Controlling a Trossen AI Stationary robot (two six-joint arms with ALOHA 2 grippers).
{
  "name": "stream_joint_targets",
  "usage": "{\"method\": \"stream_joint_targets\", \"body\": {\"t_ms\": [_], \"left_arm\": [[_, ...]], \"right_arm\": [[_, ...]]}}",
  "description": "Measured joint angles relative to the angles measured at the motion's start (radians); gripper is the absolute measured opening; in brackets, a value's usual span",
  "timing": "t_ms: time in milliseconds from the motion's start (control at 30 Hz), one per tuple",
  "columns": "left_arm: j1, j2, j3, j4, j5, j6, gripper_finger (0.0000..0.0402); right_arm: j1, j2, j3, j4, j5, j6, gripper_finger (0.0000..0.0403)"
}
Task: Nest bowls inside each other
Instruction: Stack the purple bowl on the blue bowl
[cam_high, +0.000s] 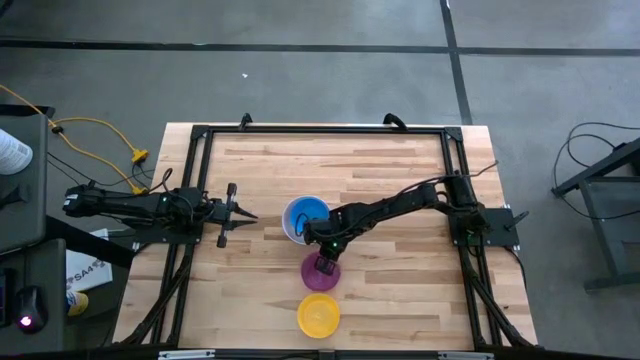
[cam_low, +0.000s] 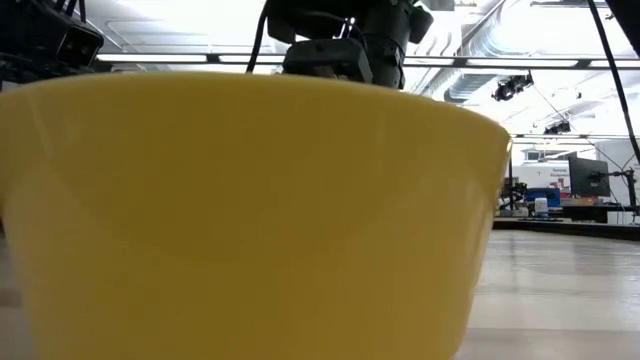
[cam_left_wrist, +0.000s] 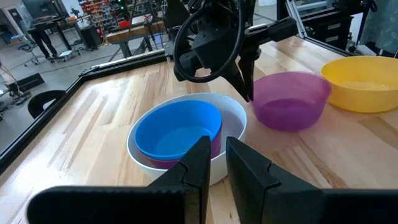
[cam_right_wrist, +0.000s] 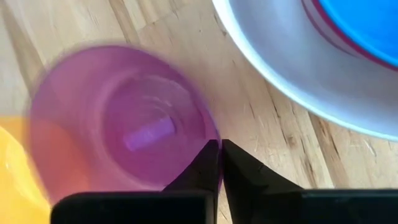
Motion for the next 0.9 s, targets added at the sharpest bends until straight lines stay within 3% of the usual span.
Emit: {"method": "stream_joint_targets", "body": {"t_ms": [667,900], "left_arm": [[0.0,0.0,0.0,0.0,0.0,0.0,0.0051],[0.0,0.0,0.0,0.0,0.0,0.0,0.0051]], "right_arm": [[0.0,0.0,0.0,0.005,0.01,-0.041,0.0004],[0.001,-0.015,0.046,-0.006,0.102,-0.1,0.0004]]}}
